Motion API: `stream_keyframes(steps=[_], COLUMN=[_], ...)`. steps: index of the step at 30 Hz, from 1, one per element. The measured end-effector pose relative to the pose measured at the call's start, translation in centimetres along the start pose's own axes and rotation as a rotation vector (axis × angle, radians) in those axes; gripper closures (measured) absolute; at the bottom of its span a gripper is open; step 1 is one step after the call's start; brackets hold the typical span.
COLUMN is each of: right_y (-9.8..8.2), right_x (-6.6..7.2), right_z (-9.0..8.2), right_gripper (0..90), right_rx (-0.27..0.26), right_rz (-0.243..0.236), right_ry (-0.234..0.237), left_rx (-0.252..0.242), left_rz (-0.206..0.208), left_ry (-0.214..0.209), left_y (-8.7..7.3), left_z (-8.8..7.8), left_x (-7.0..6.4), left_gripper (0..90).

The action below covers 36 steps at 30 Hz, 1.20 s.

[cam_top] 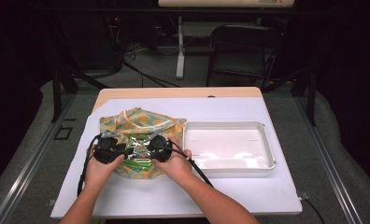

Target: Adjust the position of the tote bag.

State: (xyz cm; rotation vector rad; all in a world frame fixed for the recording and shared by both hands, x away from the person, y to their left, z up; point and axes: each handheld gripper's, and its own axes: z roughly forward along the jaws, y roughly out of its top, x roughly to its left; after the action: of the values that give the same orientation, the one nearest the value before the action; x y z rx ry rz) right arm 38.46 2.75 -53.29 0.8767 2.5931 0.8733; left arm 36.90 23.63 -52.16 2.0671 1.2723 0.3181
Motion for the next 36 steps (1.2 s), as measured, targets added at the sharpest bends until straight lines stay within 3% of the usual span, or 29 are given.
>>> stream_keyframes(steps=[14,24,28,36], right_y=[-0.1,-0.2,-0.1,-0.1], right_x=[0.0,0.1,0.0,0.1], right_z=[0.0,0.0,0.0,0.0], right_gripper=[72.9,73.6,73.9,74.0], right_rx=[0.002,-0.014,-0.008,-0.013], right_rz=[-0.002,0.011,0.006,0.010], right_ry=[0.000,0.003,0.005,0.003], left_rx=[0.047,0.080,0.079,0.068], left_rz=[-0.120,-0.148,-0.173,-0.179], left_ry=[-0.106,-0.148,-0.167,-0.179], left_y=[-0.1,-0.3,-0.4,-0.6], left_z=[0.9,1.7,2.0,1.9], left_x=[1.5,1.9,2.0,2.0], left_gripper=[53.7,52.0,51.2,51.2])
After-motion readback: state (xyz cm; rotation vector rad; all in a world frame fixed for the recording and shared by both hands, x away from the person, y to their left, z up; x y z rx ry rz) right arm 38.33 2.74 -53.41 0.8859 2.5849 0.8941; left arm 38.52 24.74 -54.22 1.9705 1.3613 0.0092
